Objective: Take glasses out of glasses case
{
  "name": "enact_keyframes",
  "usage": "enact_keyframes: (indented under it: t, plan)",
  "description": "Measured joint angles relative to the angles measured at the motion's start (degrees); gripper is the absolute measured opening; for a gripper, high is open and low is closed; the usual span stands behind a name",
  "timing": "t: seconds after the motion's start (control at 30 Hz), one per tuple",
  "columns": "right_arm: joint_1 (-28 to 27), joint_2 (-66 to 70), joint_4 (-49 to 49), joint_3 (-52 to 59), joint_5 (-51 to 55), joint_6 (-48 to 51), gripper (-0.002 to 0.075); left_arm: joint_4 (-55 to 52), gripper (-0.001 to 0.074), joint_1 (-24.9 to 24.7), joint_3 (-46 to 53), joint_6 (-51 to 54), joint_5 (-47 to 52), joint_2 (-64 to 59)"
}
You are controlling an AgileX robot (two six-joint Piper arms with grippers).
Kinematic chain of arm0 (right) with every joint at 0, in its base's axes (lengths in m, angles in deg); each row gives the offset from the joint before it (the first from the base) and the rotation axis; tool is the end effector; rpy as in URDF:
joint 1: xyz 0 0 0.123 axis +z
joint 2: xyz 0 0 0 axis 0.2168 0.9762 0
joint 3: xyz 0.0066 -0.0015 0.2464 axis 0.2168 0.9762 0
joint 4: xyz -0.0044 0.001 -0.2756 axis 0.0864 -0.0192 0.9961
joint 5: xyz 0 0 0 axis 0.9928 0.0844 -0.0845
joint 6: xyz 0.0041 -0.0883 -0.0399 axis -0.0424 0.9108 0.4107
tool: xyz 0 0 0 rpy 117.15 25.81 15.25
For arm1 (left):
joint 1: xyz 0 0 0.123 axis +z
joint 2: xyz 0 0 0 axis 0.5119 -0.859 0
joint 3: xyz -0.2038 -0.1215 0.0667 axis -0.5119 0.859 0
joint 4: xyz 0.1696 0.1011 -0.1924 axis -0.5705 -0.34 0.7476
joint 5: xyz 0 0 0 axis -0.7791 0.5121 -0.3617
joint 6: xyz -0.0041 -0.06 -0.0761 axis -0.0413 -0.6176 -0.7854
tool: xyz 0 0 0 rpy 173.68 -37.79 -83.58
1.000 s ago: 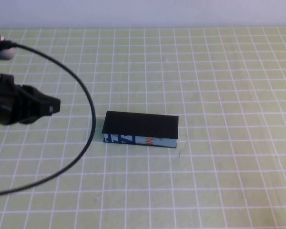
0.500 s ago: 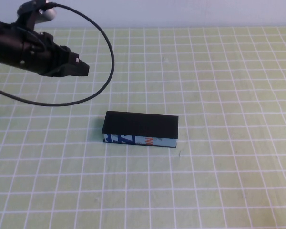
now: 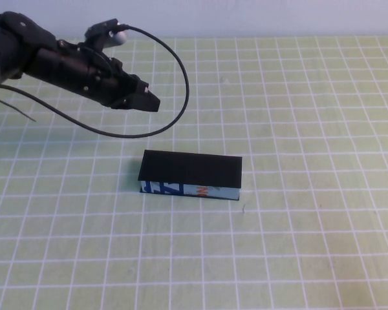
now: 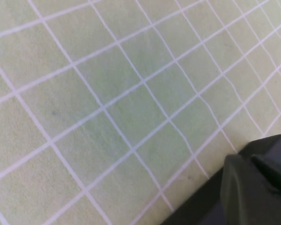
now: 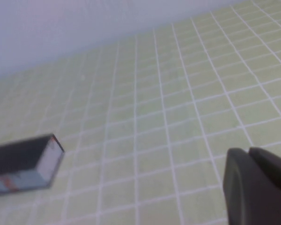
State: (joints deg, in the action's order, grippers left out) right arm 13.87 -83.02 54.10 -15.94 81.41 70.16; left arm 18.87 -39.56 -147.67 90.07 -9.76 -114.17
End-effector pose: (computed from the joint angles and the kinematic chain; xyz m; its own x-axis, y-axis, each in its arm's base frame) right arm 0.1243 0.0105 0.1819 -0.1875 0.2484 -0.9503 -0.0548 0.9633 0.2626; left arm 0.4475 -0.1356 0.1982 -0.7427 0.2865 -0.6052 0.6228 0.6275 -0.4672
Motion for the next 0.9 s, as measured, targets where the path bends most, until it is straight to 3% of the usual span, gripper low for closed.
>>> enact_keyframes:
  t: [0.17, 0.4, 0.6, 0.9]
  plan:
    - [0.00, 0.00, -17.84, 0.00, -4.95, 0.00, -0.0018, 0.00, -0.0004, -0.78, -4.88, -1.27, 2.23, -6.24]
    - [0.00, 0.00, -29.04, 0.00, -8.72, 0.59, -0.0018, 0.09, -0.0004, -2.54, -7.10, -1.74, 3.82, -11.60]
    - [0.00, 5.85, -29.47, -7.81, 3.74, 1.50, -0.0017, -0.02, -0.0004, -3.06, -7.38, -1.95, 5.42, -13.24]
    - [0.00, 37.37, -25.60, -29.57, 23.01, 15.20, -0.0017, -3.62, -0.0004, -3.09, -7.38, -5.03, 8.82, -13.27]
